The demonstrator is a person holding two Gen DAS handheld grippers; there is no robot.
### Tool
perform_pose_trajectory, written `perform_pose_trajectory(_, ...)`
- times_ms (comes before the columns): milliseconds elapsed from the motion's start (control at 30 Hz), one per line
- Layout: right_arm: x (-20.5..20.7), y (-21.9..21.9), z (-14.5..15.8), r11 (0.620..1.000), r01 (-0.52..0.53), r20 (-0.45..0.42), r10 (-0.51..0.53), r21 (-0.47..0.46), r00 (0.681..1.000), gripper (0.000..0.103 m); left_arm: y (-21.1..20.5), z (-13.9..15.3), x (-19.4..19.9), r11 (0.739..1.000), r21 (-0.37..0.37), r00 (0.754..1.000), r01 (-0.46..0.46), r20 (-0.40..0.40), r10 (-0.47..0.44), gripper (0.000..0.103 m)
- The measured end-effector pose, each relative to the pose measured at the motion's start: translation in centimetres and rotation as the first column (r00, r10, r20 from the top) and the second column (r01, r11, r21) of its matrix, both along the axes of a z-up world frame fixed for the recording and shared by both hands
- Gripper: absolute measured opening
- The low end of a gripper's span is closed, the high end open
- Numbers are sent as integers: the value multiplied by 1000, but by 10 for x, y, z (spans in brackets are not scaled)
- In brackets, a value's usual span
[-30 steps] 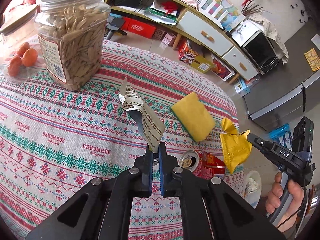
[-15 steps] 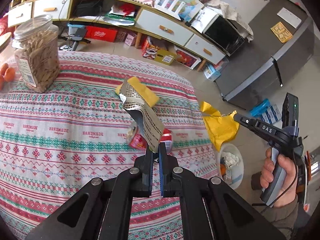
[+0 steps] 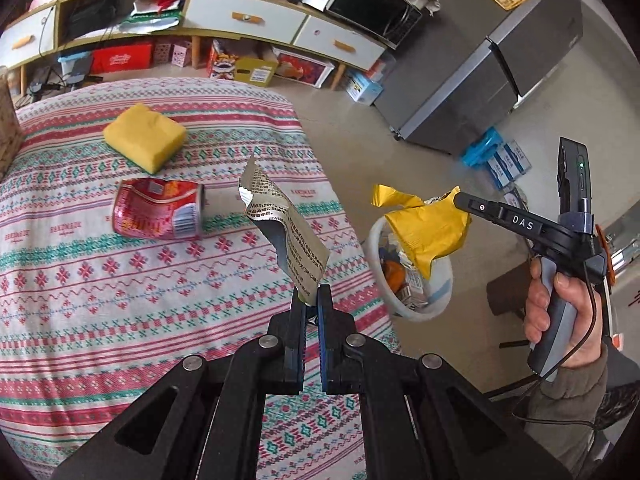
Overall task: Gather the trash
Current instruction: 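Carry wrapper and yellow bag to the white bin and release them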
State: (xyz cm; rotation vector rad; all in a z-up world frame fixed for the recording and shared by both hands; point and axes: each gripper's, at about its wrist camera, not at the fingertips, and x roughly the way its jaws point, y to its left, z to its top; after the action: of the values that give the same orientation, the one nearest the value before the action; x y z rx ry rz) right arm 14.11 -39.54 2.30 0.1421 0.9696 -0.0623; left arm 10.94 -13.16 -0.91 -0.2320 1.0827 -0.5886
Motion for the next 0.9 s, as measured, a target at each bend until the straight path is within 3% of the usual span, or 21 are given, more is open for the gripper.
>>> perform_pose_trajectory(267,-24,-71,-7,984,155,-34,-158,-83,987,11,-86,-5,-12,992,-24,992,126,1,-126,4)
perform_pose_trajectory(400,-28,-97,-18,977,196,-76,-202,-83,976,11,-137,-18,-8,982,-30,982,187,-18,-188,4)
perform_pose_trajectory(633,-26,-109,-46,978,171,-172,-190,-116,967,12,-206,-49,0,966,40,965,255,-77,-252,4)
perform_pose_trajectory(900,-16,-106,-74,985,122,-261,-150,-120,954,13,-239,-77,19,953,73,952,295,-110,-286,4)
